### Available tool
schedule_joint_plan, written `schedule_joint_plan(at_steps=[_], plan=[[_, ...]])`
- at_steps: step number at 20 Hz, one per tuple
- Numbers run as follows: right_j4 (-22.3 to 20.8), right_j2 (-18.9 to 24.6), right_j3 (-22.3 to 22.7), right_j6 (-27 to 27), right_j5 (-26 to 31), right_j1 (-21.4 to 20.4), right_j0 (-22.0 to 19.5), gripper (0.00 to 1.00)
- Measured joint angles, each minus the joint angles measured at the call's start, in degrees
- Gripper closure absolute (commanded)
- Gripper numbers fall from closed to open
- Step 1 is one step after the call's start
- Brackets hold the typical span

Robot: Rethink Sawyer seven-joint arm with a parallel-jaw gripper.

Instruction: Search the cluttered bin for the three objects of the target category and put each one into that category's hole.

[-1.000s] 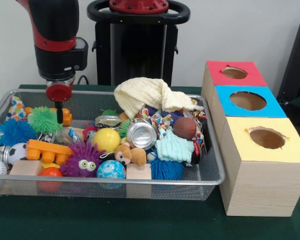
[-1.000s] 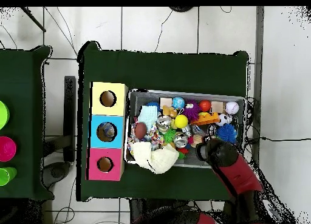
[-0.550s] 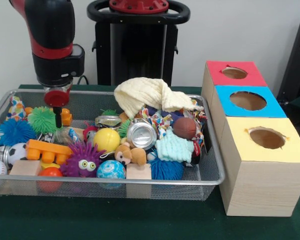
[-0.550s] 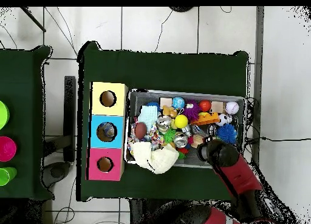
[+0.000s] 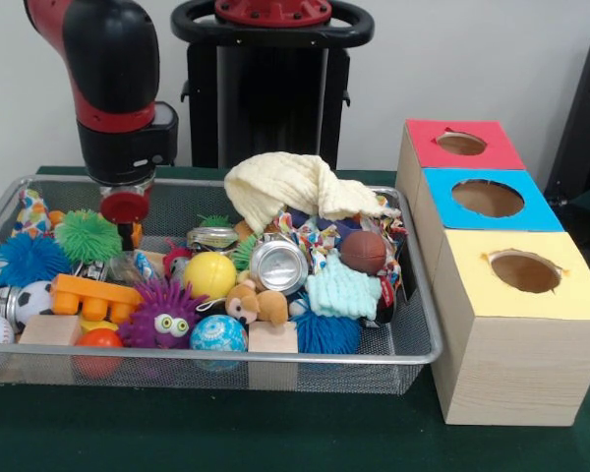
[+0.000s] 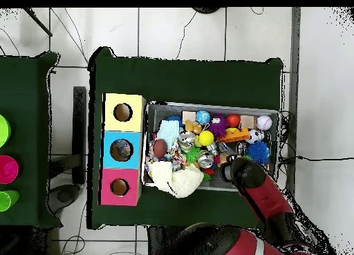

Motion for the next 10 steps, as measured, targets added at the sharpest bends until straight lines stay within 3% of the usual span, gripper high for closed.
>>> schedule_joint_plan(at_steps=[10], plan=[[0.0,0.5,-0.3,0.0,-1.4,1.3,-1.2,0.0]])
